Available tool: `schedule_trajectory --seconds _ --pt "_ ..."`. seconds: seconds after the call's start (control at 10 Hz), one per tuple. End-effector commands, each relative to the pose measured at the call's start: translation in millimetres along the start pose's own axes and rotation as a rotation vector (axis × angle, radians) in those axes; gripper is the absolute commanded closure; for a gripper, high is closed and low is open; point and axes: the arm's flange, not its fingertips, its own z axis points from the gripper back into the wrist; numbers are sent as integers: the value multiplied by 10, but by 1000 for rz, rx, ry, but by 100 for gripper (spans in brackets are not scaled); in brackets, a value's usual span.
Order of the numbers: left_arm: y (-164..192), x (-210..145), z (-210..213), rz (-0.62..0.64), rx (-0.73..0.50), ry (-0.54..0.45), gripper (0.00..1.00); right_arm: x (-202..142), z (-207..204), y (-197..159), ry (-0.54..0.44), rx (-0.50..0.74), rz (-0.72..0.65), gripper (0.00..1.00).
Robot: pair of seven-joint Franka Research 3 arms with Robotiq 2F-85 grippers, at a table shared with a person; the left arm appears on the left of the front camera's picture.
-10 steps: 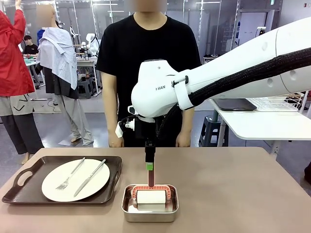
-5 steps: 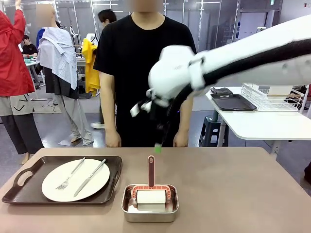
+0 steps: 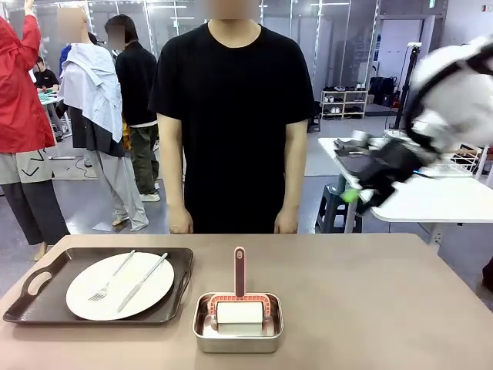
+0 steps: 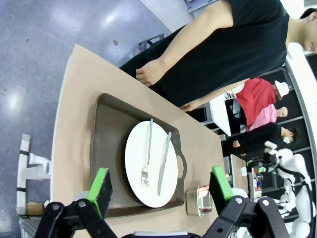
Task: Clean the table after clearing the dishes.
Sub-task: When the right (or left) Handle tray is removed, use the right hand (or left hand) to clean the right (or left) side of the table with the Lint Roller.
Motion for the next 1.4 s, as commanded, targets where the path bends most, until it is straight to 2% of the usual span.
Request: schedule_trajectory --seconds 0.0,0.2,0.3,0.4,0.5,0.6,0.7,0.8,1.3 --pt "-3 6 37 -2 -14 -3 0 -954 499 -462 -591 276 -488 0" --pt "-3 6 37 -2 -14 -3 0 -2075 1063 -807 -848 350 -659 0" --pt "-3 6 37 -2 -14 -3 0 -2557 1127 -910 -938 365 -772 0" --pt "-3 6 37 -2 -14 -3 0 -2877 1050 -1002 -973 394 -824 0" --pt "-3 6 37 -2 -14 -3 0 -3063 919 -1104 -1014 429 -819 0" --pt "-3 6 37 -2 -14 -3 0 -3095 827 -1194 -1011 431 -851 0" --pt "-3 6 37 -2 -14 -3 0 -2975 767 -1271 -1001 413 -851 0" --pt "-3 6 37 -2 -14 -3 0 -3370 1017 -1281 -798 369 -800 0" --pt "-3 6 37 -2 -14 -3 0 -3370 1017 -1281 -798 369 -800 0"
